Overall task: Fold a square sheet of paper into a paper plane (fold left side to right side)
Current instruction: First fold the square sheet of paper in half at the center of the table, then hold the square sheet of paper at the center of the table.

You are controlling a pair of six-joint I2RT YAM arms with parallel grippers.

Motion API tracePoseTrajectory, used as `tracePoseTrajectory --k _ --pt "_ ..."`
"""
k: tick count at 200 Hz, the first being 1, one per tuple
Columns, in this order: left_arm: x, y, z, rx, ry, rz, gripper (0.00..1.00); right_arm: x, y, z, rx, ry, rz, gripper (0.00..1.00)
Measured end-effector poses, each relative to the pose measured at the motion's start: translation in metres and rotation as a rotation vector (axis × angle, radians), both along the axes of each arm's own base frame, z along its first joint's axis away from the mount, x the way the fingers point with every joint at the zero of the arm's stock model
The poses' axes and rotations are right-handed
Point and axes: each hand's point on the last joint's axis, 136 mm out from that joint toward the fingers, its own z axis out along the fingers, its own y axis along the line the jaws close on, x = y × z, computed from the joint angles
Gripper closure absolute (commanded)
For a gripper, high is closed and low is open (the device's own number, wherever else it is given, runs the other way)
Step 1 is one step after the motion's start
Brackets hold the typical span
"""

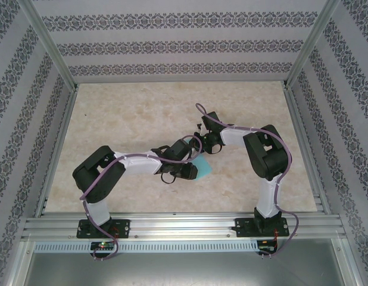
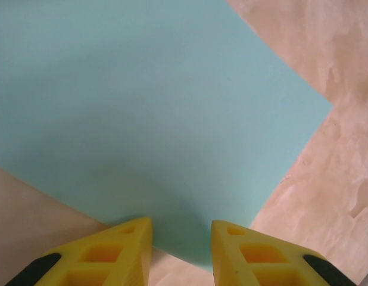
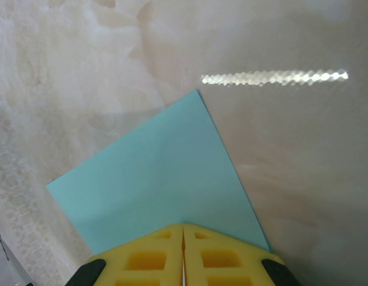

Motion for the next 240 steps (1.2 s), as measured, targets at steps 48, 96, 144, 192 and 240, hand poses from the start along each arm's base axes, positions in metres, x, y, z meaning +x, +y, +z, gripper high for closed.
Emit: tracePoseTrajectory --k 48,96,144,192,240 --pt "-0.015 -0.009 0.0 0.009 0.001 -0.027 0.67 0.0 0.0 0.0 0.0 0.001 0.0 0.91" --pt "-0.025 -0.014 0.0 0.016 0.01 -0.045 0.67 0.0 0.0 0.0 0.001 -0.001 0.0 0.91" --pt "-0.042 -0.018 0.002 0.023 0.04 -0.086 0.67 0.0 0.0 0.0 0.001 -0.002 0.0 0.91" --pt "-0.021 0.001 0.042 -0.03 -0.003 -0.01 0.68 0.0 0.0 0.001 0.011 -0.021 -0.001 0.89" --pt "0.011 0.036 0.048 -0.056 0.001 0.126 0.68 -0.003 -0.004 0.011 0.006 -0.032 -0.01 0.79"
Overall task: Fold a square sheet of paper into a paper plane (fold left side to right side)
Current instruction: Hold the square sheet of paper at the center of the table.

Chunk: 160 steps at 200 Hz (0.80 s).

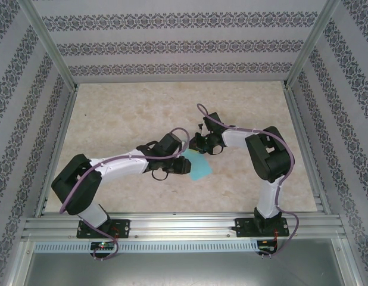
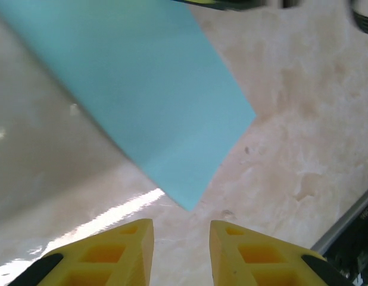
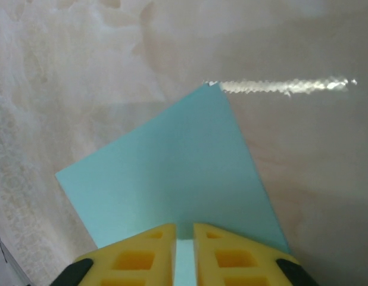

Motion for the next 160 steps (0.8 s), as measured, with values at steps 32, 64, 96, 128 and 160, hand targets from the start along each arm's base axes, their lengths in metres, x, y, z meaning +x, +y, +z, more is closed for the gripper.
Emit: tracePoseTrajectory --k 32,64,96,128,160 --pt "0.01 0.018 -0.01 -0.003 0.041 0.069 0.68 -0.001 -0.004 0.032 0.005 -0.058 0.0 0.7" --pt "0.016 0.009 -0.002 -0.05 0.037 0.059 0.68 -0.004 -0.015 0.07 0.012 -0.145 0.004 0.7" --pt "0.021 -0.006 0.001 -0.102 0.043 0.04 0.68 -0.026 -0.037 0.076 -0.003 -0.144 -0.008 0.78" --pt "0.03 -0.02 -0.01 -0.113 0.073 0.023 0.69 -0.061 -0.052 0.057 -0.027 -0.074 -0.003 0.79" --pt "0.039 -0.033 -0.021 -0.113 0.095 0.012 0.69 -0.084 -0.062 0.055 -0.044 -0.043 -0.004 0.78"
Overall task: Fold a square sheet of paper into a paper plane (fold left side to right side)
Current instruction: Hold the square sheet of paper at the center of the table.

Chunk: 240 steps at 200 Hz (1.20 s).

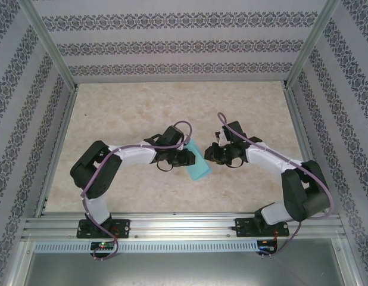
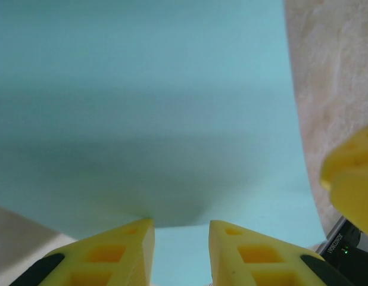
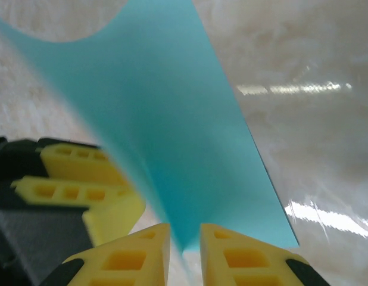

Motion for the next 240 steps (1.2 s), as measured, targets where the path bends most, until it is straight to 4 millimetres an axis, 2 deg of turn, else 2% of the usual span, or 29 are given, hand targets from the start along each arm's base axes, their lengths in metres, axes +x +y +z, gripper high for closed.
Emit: tracePoseTrajectory --k 46,108,240 --pt "0.004 -0.012 0.005 -0.016 -0.013 -0.019 0.69 -0.007 -0.005 0.014 0.028 -0.034 0.001 0.8" --pt "0.006 -0.014 -0.006 0.004 0.005 -0.022 0.69 -0.026 0.004 -0.02 0.017 0.082 0.036 0.82" --pt "0.002 -0.017 -0.012 0.031 0.01 -0.045 0.7 -0.031 0.01 -0.049 -0.032 0.143 0.053 0.82"
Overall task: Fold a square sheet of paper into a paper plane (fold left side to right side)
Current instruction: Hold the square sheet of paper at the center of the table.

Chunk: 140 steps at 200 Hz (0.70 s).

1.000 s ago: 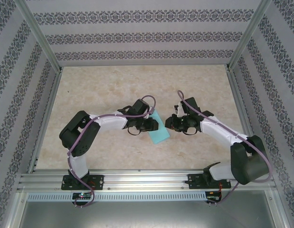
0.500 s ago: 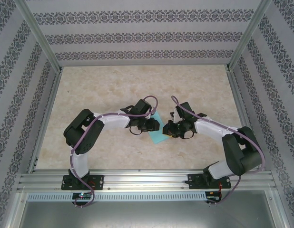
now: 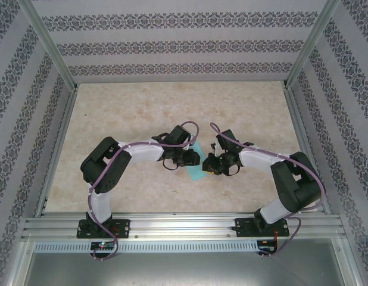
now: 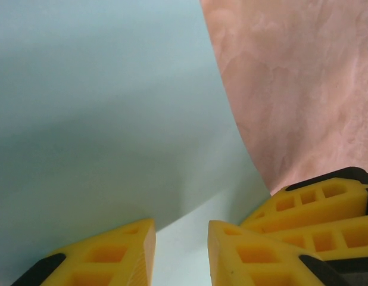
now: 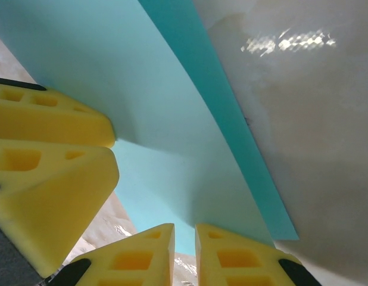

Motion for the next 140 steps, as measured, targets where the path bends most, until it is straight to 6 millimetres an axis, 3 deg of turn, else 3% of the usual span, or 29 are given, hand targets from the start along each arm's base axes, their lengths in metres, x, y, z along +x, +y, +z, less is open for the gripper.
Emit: tracePoseTrajectory --k 140 --pt "-0.0021 0.0014 -0.0068 0.022 0.018 -0.001 0.7 0.009 -0.0089 -0.0025 -0.08 -0.022 -0.027 0.81"
